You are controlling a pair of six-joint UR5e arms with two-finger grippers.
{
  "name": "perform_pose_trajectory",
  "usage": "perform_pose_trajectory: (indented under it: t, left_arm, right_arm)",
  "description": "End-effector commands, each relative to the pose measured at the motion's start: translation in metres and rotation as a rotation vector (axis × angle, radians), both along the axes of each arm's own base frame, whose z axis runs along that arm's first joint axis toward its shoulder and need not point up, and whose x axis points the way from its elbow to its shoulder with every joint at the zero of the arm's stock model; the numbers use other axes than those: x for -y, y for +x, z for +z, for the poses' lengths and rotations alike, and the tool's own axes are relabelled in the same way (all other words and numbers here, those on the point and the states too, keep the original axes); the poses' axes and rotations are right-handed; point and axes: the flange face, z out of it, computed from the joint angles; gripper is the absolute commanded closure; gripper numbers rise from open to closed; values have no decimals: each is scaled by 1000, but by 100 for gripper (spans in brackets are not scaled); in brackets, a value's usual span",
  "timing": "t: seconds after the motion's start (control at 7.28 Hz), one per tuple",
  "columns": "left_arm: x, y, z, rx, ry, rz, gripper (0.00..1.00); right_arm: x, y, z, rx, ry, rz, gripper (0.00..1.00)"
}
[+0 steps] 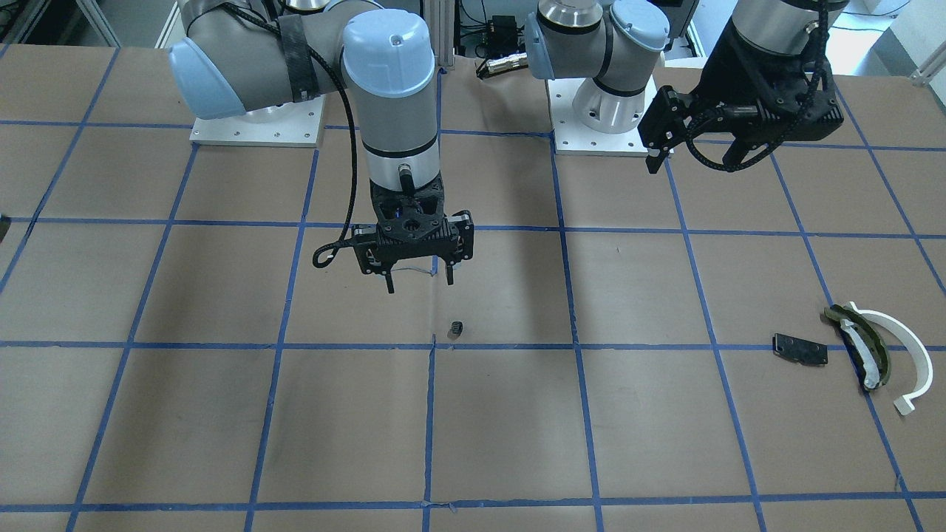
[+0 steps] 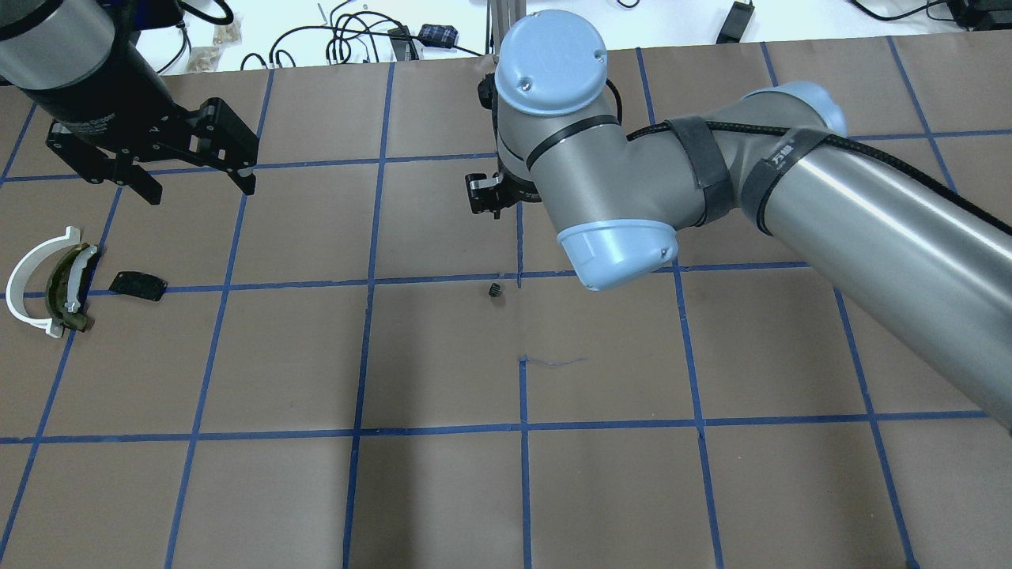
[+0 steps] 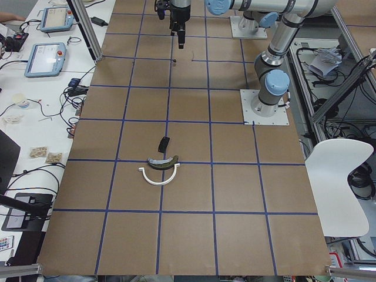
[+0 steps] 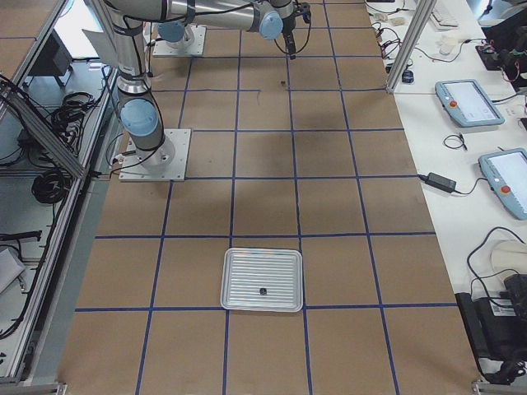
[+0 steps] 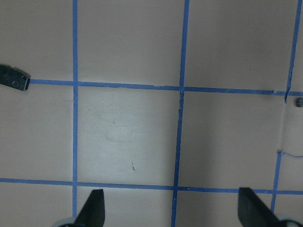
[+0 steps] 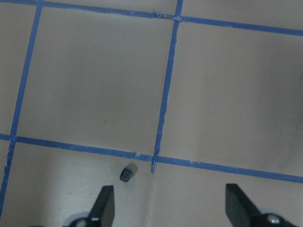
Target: Place bearing gear from tray to pile
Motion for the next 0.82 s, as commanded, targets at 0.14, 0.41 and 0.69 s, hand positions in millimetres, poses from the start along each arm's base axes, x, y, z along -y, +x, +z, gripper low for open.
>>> perform_pose_trajectory:
  t: [0.14,0.41,0.69]
  left_arm:
    - [-6,-7,-9,-24,19,-14,0]
    - [8,-49,-29,-51,60,27,0]
    - [28,-131,-136,-20,51,-145,0]
  right_arm:
    - [13,-110,90,-45,44,-59,0]
    - [10,-203,119,-94,73,-13,0]
    - [-6,-272,142,-199,109,-37,0]
